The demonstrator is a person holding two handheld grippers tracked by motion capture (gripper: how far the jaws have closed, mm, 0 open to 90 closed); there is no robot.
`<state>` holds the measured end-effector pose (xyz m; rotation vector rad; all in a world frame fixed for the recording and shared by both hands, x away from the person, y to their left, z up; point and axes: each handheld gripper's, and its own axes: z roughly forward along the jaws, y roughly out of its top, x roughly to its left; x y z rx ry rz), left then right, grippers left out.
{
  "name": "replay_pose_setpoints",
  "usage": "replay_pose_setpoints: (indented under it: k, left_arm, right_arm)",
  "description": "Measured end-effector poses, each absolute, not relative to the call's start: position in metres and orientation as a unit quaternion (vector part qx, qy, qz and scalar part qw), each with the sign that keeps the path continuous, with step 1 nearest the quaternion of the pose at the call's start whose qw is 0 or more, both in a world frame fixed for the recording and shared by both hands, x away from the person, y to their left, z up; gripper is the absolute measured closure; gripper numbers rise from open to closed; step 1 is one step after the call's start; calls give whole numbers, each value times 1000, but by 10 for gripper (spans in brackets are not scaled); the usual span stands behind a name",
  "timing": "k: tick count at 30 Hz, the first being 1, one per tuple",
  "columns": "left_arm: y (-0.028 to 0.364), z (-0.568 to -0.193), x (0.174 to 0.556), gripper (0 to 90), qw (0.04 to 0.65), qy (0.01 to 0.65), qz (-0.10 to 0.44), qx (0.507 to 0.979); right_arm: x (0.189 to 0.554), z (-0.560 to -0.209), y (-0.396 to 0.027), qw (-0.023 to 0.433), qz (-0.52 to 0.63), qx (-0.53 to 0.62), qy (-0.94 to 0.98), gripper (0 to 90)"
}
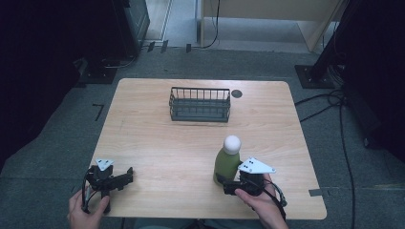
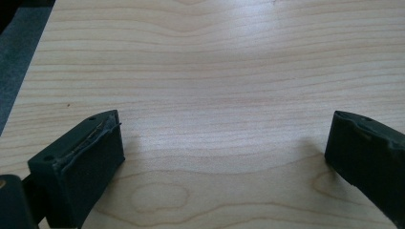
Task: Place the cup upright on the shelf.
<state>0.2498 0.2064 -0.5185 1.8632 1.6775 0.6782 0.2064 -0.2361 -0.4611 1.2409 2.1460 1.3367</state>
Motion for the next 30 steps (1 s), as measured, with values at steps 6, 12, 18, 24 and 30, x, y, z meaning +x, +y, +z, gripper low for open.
replay_pose_setpoints:
  k: [6, 12, 18, 24, 30]
  left_arm:
    - [206, -519, 250, 0, 269, 622, 252, 691]
    - [206, -519, 250, 0, 269, 622, 251, 691]
    - [206, -519, 250, 0, 269, 622, 252, 691]
    - [206, -519, 250, 0, 269, 622, 252, 691]
    - [206, -519, 251, 0, 270, 623, 252, 689]
  right_arm:
    - [210, -452, -233, 168, 478, 429, 748, 164]
    - [212, -443, -231, 173, 486, 424, 744, 171]
    - [213, -438, -229, 188, 481, 418, 748, 192]
    - [216, -435, -230, 190, 479, 424, 745, 200]
    - [222, -431, -231, 190, 482, 427, 741, 202]
